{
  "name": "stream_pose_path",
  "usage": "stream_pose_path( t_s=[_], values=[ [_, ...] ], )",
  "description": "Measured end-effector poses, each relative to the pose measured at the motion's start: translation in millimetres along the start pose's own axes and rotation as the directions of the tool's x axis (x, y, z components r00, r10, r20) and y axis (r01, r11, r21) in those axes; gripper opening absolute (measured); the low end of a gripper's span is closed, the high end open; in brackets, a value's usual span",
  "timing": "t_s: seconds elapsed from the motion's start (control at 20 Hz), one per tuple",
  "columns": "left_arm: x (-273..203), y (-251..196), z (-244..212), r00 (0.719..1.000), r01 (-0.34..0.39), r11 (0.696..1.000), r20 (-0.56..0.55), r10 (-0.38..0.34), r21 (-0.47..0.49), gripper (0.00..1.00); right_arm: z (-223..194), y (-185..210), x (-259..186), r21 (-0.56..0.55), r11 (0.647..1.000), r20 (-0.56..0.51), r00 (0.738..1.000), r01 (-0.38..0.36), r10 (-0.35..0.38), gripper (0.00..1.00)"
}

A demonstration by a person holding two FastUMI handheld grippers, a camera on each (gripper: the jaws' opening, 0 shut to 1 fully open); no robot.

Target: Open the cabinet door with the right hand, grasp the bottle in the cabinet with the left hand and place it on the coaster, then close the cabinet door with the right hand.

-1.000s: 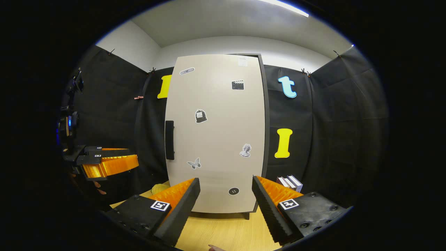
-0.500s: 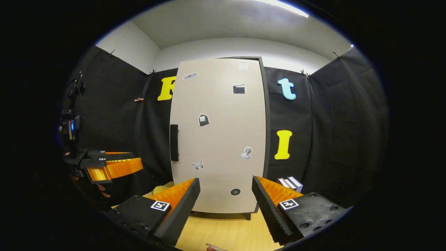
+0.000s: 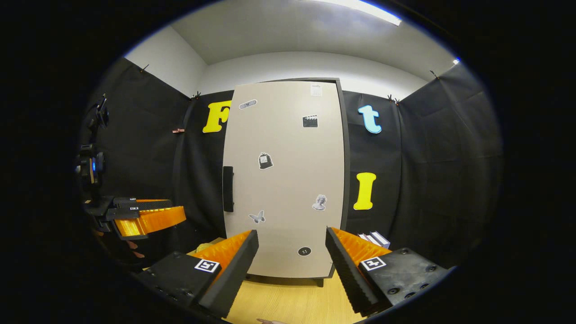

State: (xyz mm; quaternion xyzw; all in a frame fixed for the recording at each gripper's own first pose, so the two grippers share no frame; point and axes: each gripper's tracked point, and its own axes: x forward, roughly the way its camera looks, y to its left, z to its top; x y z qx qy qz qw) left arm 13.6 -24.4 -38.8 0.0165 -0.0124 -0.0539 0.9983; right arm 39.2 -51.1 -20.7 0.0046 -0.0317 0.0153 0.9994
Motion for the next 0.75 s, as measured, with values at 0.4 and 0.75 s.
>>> stream_pose_path(
  t_s=[0.4, 0.75],
  values=[
    [7.3, 1.2, -2.1, 1.0, 0.01, 1.0, -0.007, -0.01, -0.012, 0.86, -1.6, 1.7, 4.5, -0.013, 1.0, -0.001, 1.0, -0.008, 0.008, 0.98],
    [7.1, 2.8, -0.6, 1.0, 0.011, 1.0, 0.001, -0.011, -0.012, 0.86, -3.0, 6.6, 7.7, -0.024, 0.999, -0.005, 1.0, -0.021, 0.021, 0.97]
  ],
)
